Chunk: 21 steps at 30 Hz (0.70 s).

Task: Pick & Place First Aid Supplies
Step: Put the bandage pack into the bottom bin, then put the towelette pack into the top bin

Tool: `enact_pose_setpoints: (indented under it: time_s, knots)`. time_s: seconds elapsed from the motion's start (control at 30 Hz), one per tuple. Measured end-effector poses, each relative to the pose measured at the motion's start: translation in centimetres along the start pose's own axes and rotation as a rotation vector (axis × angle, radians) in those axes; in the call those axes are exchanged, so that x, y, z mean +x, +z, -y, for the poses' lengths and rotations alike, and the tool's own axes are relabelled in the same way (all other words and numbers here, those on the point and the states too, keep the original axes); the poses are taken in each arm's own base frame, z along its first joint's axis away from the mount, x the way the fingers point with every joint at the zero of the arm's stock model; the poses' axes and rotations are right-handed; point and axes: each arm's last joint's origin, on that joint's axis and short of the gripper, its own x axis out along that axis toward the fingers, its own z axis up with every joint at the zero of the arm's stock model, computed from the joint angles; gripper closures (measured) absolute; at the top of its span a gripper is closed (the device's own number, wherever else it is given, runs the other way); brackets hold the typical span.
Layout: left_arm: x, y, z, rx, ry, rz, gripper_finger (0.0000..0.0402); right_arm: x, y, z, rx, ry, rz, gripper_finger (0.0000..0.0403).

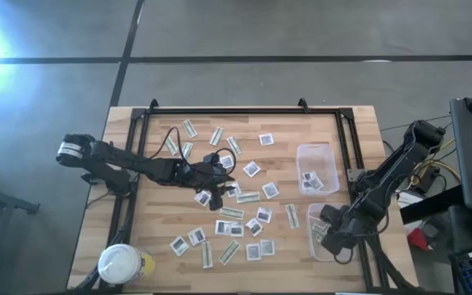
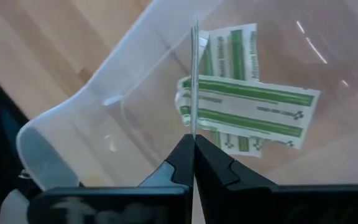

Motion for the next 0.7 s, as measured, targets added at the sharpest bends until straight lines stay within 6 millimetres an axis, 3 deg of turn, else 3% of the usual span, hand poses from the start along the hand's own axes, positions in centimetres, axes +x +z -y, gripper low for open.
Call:
enact_pose_setpoints:
  time_s: [0.43,0.7]
  knots:
    - [0.00,0.00,0.01,0.000,0.000,0.000,0.0278,0.54,-0.03,0.63,0.019,-0.024,-0.021,0.0391]
    - [0.00,0.00,0.00,0.000,0.000,0.000,0.0278,0.54,-0.13,0.59,0.031,-0.022,-0.056,0.0327]
